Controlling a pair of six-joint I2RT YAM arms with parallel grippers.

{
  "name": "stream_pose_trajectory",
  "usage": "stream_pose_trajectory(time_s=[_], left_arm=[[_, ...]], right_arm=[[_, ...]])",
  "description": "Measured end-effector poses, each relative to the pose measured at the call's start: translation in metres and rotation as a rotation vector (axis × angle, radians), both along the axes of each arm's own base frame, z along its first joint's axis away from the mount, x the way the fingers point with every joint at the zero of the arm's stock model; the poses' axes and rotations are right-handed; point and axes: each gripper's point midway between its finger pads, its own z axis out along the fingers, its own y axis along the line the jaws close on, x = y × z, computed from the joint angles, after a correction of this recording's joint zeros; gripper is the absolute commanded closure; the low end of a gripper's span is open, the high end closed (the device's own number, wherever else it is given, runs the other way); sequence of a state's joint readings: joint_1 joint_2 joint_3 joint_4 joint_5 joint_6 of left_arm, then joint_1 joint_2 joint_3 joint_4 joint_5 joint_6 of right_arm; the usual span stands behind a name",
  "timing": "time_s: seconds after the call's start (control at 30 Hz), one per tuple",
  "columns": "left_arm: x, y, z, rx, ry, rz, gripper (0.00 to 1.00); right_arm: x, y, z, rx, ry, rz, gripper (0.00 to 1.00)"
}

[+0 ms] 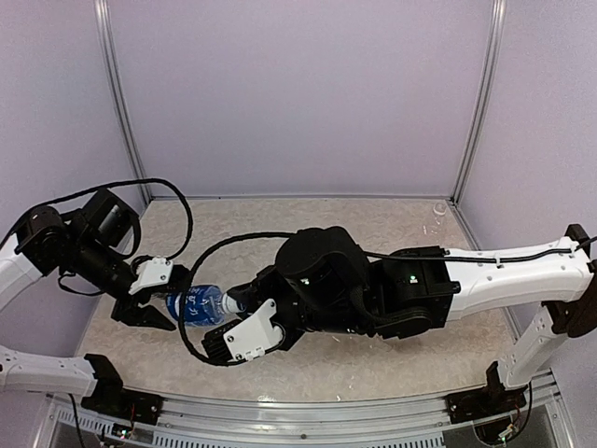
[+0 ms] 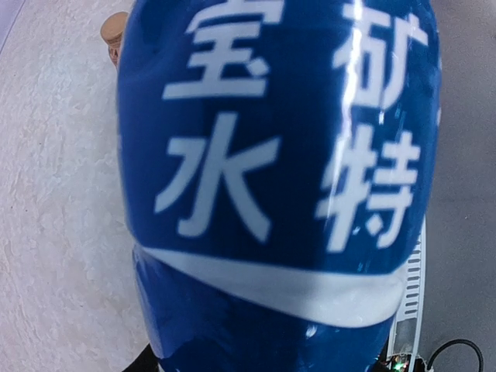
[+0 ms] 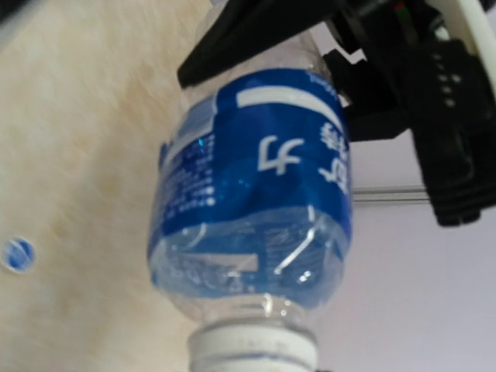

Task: Unscrew the bottle caps

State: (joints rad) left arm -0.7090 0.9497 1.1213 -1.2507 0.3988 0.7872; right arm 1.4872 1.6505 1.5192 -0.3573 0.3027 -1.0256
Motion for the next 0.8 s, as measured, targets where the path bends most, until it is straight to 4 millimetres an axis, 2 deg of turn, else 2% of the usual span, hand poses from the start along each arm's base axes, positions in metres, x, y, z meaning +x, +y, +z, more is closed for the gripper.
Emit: stream_pose_trajectory(time_s=[0.03, 0.13, 0.17, 0.27, 0.33, 0.47, 0.63, 0.7, 0.8], left_arm=[[0.000, 0.000, 0.000, -0.002, 0.001, 0.001, 0.62], [0.001, -0.002, 0.001, -0.010, -0.001, 0.005, 0.62], [0.002, -0.004, 0.003, -0.023, 0.001, 0.009, 0.61], [0.013, -0.012, 0.012, -0.071, -0.046, 0.033, 0.61], [0.025, -0.016, 0.017, -0.095, -0.105, 0.061, 0.61], [0.064, -0.019, 0.029, -0.137, -0.266, 0.167, 0.58], [0.105, -0.019, 0.052, -0.177, -0.469, 0.277, 0.58], [0.117, -0.017, 0.060, -0.183, -0.543, 0.309, 0.58], [0.135, -0.014, 0.067, -0.171, -0.676, 0.345, 0.58]], right_arm=[[0.001, -0.001, 0.000, -0.001, -0.042, 0.002, 0.87], [0.004, -0.004, -0.002, 0.022, -0.126, -0.010, 0.06], [0.007, -0.005, -0.003, 0.041, -0.140, -0.022, 0.01], [0.014, -0.011, -0.009, 0.094, -0.149, -0.070, 0.01], [0.019, -0.013, -0.004, 0.152, -0.102, -0.109, 0.01], [0.035, -0.025, 0.031, 0.333, 0.094, -0.175, 0.01], [0.067, -0.057, 0.087, 0.603, 0.421, -0.228, 0.01], [0.080, -0.064, 0.099, 0.687, 0.584, -0.243, 0.06], [0.102, -0.061, 0.109, 0.770, 0.881, -0.275, 0.16]])
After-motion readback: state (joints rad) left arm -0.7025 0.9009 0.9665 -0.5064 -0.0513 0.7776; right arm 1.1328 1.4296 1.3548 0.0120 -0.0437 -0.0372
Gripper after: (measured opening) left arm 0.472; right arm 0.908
